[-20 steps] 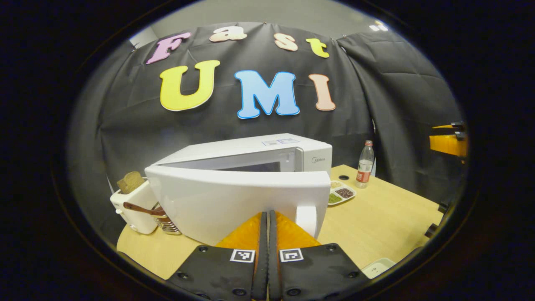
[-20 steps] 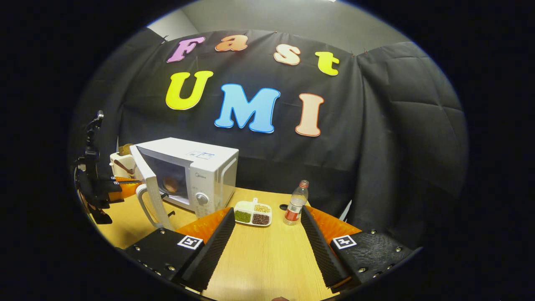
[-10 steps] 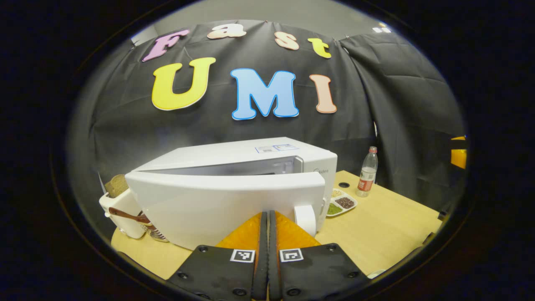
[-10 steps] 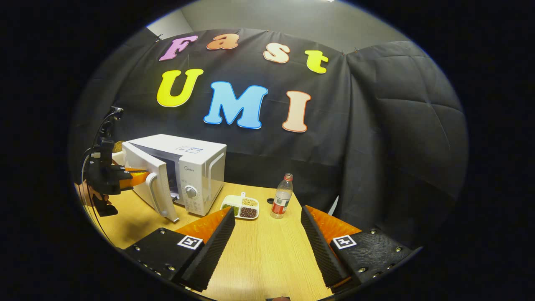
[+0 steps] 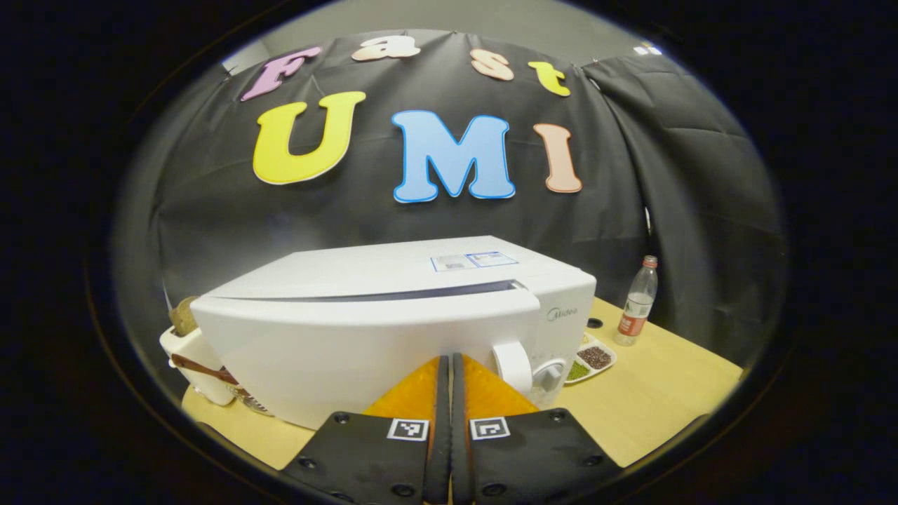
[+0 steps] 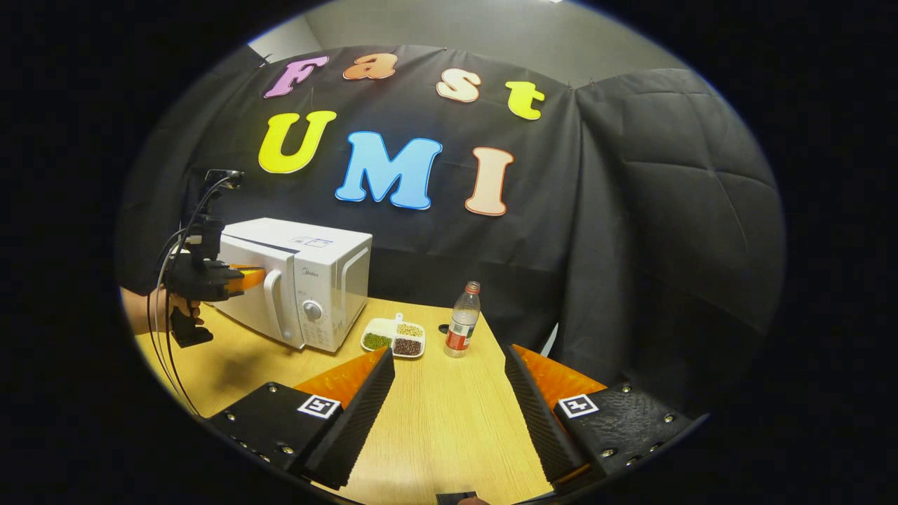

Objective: Open the microwave oven with the left hand, put the food in, and close the microwave oven.

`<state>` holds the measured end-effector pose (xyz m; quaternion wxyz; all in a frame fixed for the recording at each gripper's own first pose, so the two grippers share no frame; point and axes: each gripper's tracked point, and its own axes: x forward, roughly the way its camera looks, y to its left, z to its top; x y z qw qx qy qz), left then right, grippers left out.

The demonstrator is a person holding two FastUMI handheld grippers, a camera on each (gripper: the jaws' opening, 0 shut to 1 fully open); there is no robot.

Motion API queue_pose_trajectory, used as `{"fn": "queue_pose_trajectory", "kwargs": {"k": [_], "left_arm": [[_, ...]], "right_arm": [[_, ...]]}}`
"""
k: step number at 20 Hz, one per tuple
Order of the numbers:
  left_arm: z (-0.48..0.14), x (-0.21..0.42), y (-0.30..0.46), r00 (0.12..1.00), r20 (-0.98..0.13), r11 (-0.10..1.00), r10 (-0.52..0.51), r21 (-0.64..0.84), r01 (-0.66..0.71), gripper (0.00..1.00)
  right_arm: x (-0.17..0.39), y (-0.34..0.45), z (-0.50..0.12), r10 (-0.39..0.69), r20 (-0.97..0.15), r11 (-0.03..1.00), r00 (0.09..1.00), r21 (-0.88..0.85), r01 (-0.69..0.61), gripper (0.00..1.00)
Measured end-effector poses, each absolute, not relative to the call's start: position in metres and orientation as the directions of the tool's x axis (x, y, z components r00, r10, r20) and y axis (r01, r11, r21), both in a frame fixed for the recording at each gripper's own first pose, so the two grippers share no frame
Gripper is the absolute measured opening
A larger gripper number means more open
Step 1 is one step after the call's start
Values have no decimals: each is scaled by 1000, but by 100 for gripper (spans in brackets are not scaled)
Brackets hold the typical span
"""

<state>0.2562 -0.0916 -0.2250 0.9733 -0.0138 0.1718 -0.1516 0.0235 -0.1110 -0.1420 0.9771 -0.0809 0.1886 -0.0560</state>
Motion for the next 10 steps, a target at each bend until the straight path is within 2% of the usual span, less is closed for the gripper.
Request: {"fn": "queue_pose_trajectory", "kwargs": {"k": [6,7,10], "left_arm": [[-225,271,-92,915,-307,965,-261,-73,251,7],[-231,268,-89,899,-364,970,-243,-73,233,7],[-228,269,-91,912,-342,974,-228,-63,220,7]], "right_arm": [[16,-122,-146,-127,-360,983,924,-170,69,97],[16,-123,-146,-120,-361,984,925,-167,63,97],[19,-119,-142,-92,-346,989,934,-140,46,97]]}}
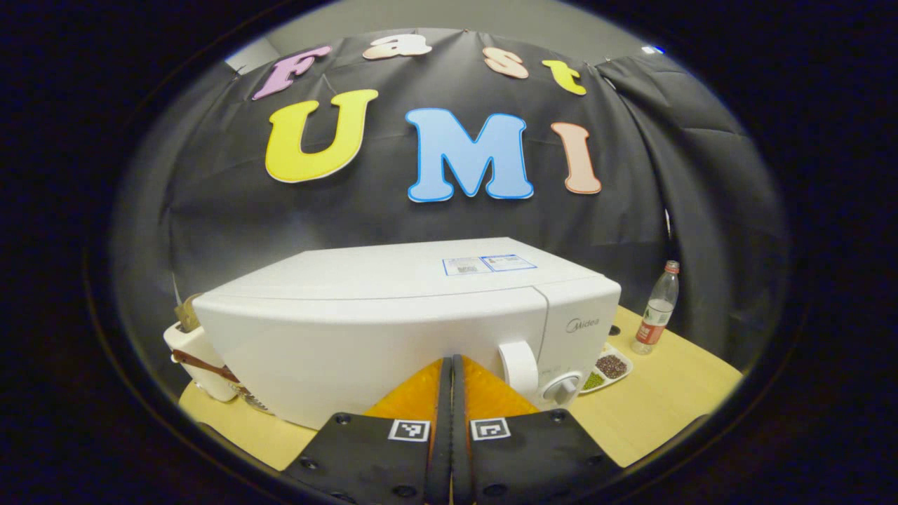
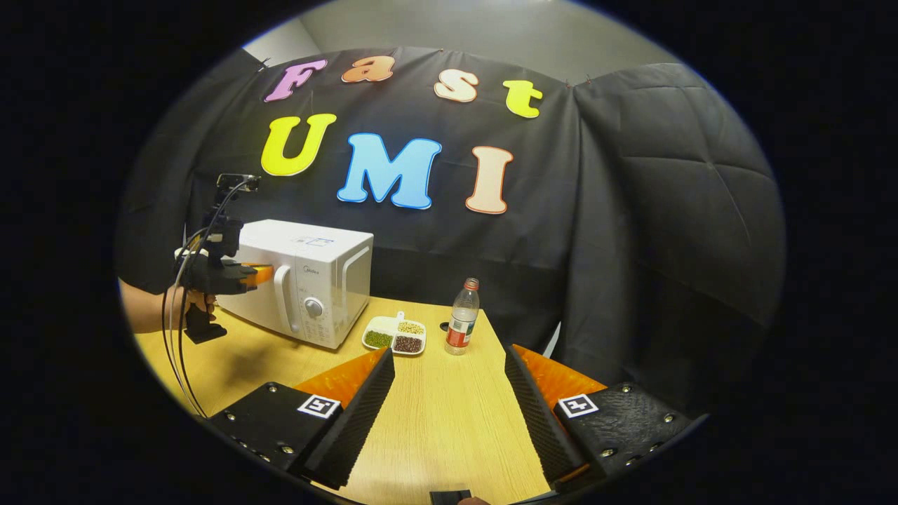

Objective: Open the microwave oven with the left hand, put the food in, and close the microwave oven.

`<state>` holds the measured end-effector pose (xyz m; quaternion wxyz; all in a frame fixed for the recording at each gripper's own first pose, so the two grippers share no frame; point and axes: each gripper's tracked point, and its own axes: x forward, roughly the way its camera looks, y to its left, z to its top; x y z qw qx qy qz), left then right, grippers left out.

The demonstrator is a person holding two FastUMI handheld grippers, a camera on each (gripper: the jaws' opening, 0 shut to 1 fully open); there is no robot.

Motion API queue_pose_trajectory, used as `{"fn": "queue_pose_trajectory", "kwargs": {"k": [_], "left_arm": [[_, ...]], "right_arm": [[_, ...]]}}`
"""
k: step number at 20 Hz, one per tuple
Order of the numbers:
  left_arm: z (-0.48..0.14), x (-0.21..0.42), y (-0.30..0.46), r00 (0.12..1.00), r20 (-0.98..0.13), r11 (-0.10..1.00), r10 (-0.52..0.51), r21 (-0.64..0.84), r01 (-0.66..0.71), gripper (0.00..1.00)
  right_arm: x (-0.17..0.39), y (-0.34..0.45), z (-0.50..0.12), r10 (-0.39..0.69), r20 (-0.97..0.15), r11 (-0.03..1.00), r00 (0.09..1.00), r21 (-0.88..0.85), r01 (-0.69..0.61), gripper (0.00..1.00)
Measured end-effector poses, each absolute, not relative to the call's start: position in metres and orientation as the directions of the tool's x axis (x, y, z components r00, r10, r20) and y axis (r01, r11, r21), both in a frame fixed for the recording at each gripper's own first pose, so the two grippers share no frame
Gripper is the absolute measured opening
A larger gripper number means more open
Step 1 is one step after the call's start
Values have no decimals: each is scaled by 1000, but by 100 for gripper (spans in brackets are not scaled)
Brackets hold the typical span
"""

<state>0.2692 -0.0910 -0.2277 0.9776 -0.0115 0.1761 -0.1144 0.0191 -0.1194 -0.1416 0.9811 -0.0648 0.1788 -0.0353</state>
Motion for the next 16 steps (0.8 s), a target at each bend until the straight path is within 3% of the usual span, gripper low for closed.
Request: {"fn": "queue_pose_trajectory", "kwargs": {"k": [7,16], "left_arm": [[-166,224,-90,942,-251,975,-222,-69,211,7],[-77,130,-83,976,-108,982,-189,-18,188,7]], "right_arm": [[29,-106,-125,-40,-266,992,963,-124,7,97],[25,-66,-103,115,-169,987,979,-97,-132,97]]}}
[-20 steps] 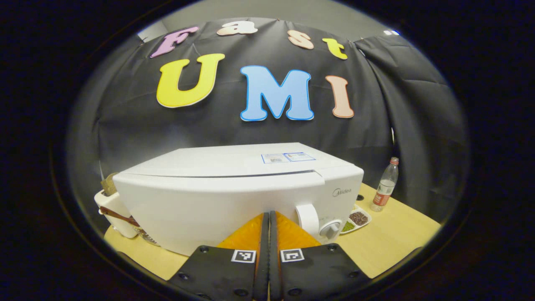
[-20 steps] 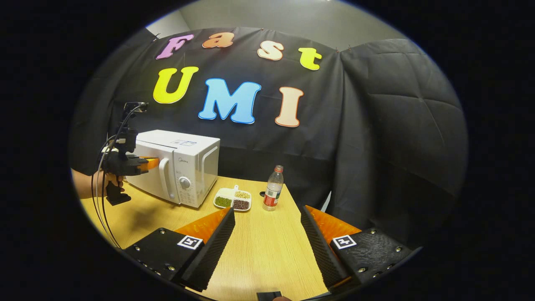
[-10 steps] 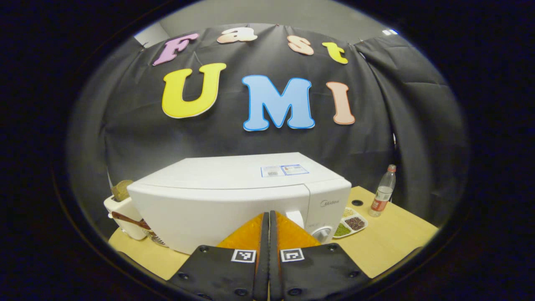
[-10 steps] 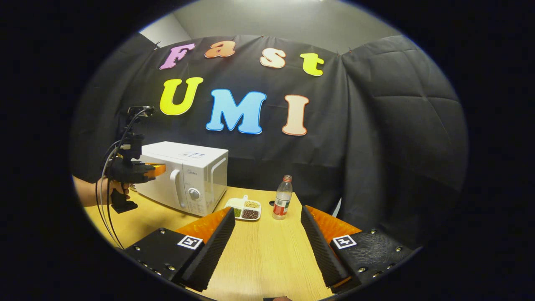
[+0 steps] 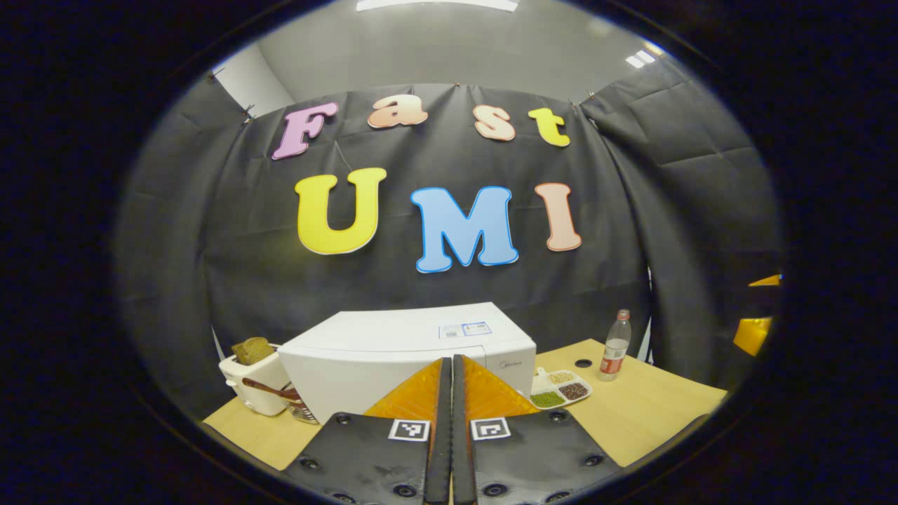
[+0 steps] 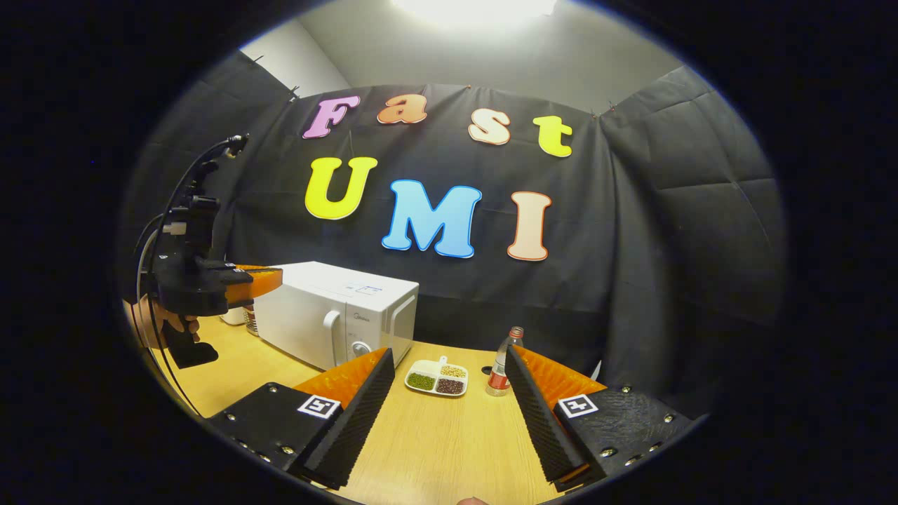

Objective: Open the microwave oven with the left hand, put the food in, and close the microwave oven.

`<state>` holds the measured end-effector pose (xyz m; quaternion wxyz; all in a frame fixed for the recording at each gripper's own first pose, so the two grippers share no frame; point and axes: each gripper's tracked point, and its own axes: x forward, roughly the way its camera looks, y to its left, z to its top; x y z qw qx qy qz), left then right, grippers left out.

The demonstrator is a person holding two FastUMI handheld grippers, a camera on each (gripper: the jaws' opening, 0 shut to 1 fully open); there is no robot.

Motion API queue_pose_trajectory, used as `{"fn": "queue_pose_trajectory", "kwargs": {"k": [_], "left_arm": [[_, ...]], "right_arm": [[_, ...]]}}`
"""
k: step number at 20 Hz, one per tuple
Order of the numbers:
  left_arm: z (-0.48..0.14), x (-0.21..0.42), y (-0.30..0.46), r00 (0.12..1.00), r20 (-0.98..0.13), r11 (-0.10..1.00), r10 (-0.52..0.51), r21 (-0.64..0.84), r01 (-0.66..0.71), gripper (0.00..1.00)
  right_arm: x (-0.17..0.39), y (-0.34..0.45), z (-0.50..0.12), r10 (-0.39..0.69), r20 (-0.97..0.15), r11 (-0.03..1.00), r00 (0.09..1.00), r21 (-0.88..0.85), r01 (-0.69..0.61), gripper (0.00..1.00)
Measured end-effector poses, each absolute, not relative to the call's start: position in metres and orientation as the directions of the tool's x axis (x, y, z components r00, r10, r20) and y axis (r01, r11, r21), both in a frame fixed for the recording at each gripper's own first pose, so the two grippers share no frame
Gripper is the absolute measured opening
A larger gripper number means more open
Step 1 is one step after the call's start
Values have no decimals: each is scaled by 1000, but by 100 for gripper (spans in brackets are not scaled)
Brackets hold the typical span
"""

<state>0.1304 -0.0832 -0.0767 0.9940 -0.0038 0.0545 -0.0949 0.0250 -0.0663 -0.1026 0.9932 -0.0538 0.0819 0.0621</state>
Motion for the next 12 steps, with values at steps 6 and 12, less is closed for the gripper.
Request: {"fn": "queue_pose_trajectory", "kwargs": {"k": [6,12], "left_arm": [[-49,83,-65,983,-74,985,-169,-32,167,7],[-40,23,-33,987,-59,989,-148,-25,147,8]], "right_arm": [[15,-42,-96,130,-131,985,983,-95,-143,97],[-7,-15,-81,109,-96,993,989,-27,-112,97]]}}
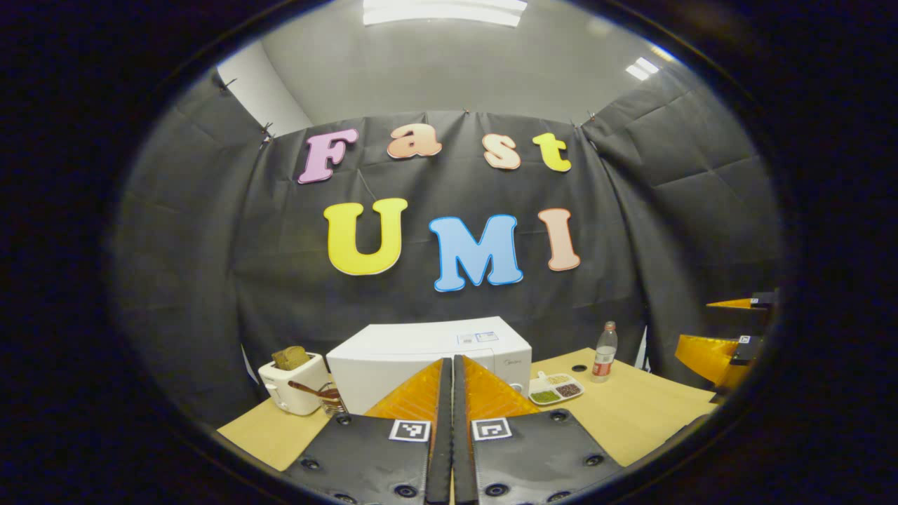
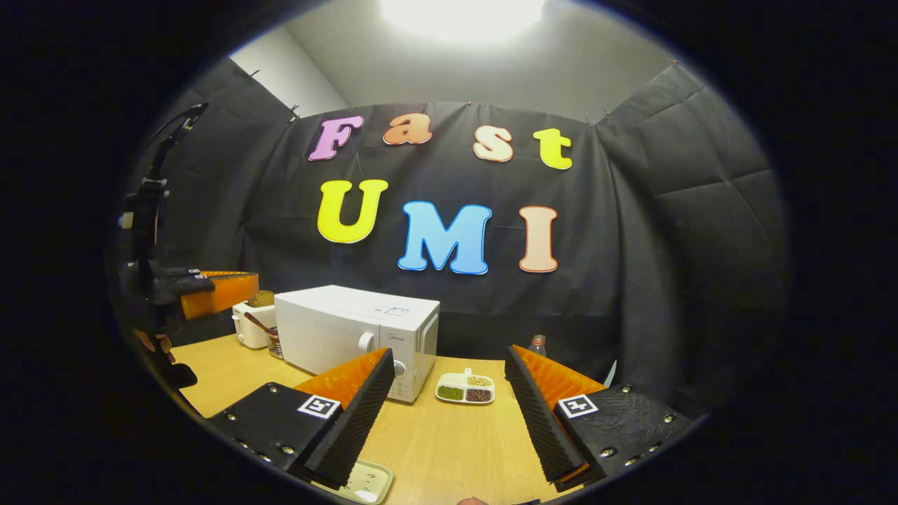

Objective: Open the microwave oven with the left hand, put the food in, and close the microwave oven.

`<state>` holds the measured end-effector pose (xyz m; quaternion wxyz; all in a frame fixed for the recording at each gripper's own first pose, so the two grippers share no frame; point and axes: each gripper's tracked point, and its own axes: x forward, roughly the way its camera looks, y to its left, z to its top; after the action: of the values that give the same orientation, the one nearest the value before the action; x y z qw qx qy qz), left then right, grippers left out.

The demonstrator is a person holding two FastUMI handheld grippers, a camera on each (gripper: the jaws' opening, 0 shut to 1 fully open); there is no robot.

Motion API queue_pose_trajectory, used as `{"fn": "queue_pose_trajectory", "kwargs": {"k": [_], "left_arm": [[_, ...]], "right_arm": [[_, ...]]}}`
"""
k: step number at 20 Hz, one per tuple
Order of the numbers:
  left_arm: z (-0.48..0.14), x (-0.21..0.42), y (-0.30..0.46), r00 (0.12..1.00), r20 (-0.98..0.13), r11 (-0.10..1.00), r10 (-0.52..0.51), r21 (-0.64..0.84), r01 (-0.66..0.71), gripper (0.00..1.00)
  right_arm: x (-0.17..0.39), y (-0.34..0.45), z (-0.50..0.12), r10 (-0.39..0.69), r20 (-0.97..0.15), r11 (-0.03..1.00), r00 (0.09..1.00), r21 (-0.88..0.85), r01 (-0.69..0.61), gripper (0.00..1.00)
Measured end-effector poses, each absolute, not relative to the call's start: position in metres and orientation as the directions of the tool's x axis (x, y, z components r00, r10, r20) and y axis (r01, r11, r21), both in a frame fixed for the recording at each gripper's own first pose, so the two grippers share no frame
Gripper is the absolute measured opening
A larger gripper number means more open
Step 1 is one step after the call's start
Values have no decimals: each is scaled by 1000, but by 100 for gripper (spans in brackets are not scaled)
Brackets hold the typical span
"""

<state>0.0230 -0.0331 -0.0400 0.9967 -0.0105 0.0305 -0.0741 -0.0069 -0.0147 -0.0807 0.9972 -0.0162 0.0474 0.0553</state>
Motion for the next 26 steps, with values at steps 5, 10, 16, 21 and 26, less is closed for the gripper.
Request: {"fn": "queue_pose_trajectory", "kwargs": {"k": [5,10,16,21,26], "left_arm": [[-49,-13,-12,984,-91,986,-150,-84,142,53],[-39,-28,9,993,-52,991,-104,-95,99,97],[-28,-34,26,996,-5,993,-85,-78,85,96],[-23,-29,32,996,6,993,-90,-72,91,97],[-20,-29,33,995,13,993,-104,-59,104,96]], "right_arm": [[-23,4,-75,103,-84,994,991,-22,-105,97],[-33,13,-64,100,-69,995,993,-2,-100,97],[-41,19,-61,86,-67,996,994,-6,-87,97],[-41,19,-48,70,-35,998,997,1,-70,97],[-42,22,-43,66,-16,998,998,-4,-66,97]]}}
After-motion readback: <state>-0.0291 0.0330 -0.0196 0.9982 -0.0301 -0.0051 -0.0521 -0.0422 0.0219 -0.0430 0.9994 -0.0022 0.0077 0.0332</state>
